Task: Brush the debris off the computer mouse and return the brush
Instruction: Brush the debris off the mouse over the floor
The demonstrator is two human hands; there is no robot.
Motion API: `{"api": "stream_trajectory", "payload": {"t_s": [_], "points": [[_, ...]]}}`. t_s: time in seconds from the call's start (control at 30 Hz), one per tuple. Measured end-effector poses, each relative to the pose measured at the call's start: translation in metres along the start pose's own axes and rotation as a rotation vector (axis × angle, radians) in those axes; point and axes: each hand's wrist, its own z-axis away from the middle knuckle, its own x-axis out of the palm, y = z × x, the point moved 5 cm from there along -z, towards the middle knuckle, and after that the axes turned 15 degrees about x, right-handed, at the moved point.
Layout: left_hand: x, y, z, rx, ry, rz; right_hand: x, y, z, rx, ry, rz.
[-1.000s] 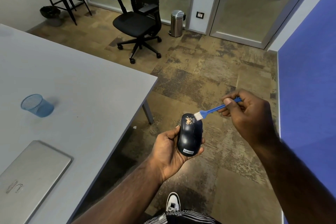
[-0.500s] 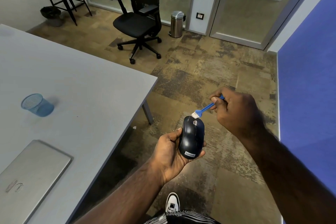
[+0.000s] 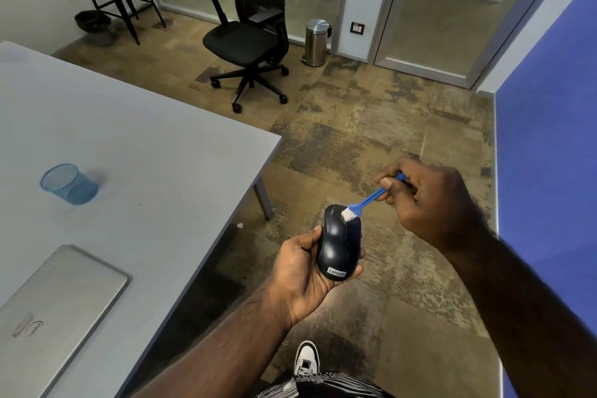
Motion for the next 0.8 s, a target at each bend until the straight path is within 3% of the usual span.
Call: {"api": "stream_trajectory", "payload": {"t_s": [0.8], "points": [[0.0008, 0.0017, 0.0021, 0.003, 0.016, 0.006, 0.0008, -0.0061, 0.0028, -0.037, -0.023, 0.019]]}}
